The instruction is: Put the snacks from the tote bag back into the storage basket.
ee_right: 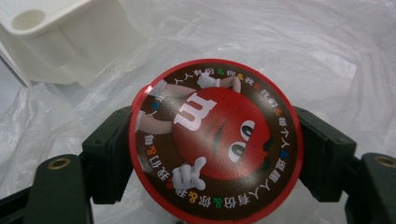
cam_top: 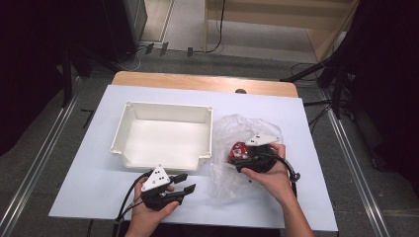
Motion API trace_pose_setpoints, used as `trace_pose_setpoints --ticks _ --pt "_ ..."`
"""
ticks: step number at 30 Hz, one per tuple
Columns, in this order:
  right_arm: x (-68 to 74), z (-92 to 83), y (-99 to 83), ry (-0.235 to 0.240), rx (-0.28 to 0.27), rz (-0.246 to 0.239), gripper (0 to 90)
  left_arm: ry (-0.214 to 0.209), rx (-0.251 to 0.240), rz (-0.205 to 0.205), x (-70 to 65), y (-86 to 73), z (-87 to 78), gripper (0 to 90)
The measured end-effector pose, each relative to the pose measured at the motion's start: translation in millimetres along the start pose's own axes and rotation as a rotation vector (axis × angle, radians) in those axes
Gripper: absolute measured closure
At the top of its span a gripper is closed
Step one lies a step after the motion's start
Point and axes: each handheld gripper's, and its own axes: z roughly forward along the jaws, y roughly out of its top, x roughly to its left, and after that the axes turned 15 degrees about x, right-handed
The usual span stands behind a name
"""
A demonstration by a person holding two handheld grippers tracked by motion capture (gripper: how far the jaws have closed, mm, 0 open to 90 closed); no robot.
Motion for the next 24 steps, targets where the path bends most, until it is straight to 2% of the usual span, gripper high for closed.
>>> trace_pose_setpoints --ticks 1,7,12,19,24 --pt "0.0 0.2 0.3 0.005 0.004 0.01 25.5 0.001 -0.001 0.0 0.2 0.0 -0.3 51.5" --pt "1.6 -4.7 2.0 -0.006 0.006 -0.009 26.3 0.017 -0.004 0.003 1.6 -0.2 -2.4 47.9" --pt "0.4 -14.0 3.2 -0.005 -0.019 0.009 26.4 0.036 -0.016 0.012 2.4 0.2 -5.4 34.9" --pt "4.9 -32.8 12.6 -0.005 -0.05 -0.01 26.4 0.077 -0.064 0.002 6.4 0.4 -17.0 16.2" --pt "9.2 -47.4 20.6 0.003 -0.088 -0.017 26.4 0.096 -0.069 -0.024 16.9 -1.0 -26.4 13.8"
